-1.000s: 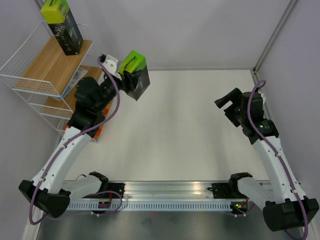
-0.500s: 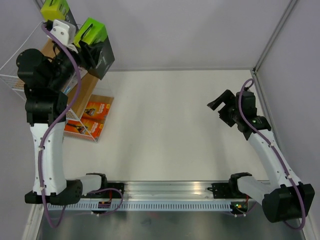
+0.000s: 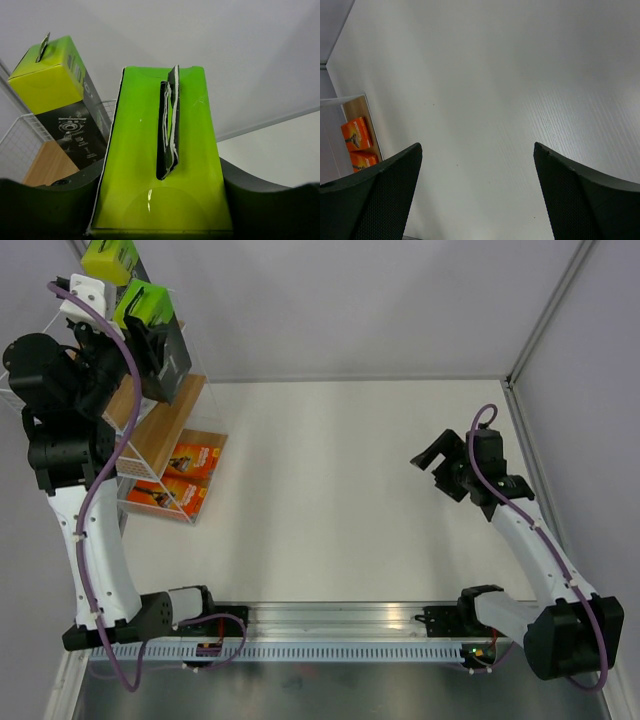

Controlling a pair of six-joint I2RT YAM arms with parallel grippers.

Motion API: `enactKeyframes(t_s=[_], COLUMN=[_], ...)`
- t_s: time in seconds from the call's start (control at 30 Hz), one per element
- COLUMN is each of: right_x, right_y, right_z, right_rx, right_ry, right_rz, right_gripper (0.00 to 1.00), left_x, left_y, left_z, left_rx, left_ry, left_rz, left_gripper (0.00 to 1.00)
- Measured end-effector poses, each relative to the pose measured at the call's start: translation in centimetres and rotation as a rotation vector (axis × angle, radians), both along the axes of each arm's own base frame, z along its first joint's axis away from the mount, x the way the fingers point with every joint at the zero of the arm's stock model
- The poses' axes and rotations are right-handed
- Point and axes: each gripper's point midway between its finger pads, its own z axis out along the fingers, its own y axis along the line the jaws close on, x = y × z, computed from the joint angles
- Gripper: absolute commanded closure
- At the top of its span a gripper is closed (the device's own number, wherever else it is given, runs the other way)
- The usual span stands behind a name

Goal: Place and organize the shaving razors onto the shelf

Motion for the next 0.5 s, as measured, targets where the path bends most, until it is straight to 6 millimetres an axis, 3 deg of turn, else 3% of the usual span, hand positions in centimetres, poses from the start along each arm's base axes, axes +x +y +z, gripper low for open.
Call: enactKeyframes(t_s=[0.13,0.3,0.5], right_x=[0.2,0.3,0.3], right_y=[0.0,-0.1,-0.8], right_z=[-0.5,-1.8,-2.9], right_rx=[-0.004,-0.028,-0.079], right_ry=[0.014,0.051,0.074], right_rz=[0.002,0.019,0.01], right_gripper=[0.02,0.02,0.02], left_x=[-0.3,-0.8,-0.4], left_y=[0.6,1.3,4.5], left_z=[0.5,2.7,2.8], left_rx=[-0.001,0.006,0.01], left_ry=[-0.002,-0.054,-0.056], left_rz=[0.029,0.051,0.145], left_gripper=[0.63,0.63,0.63])
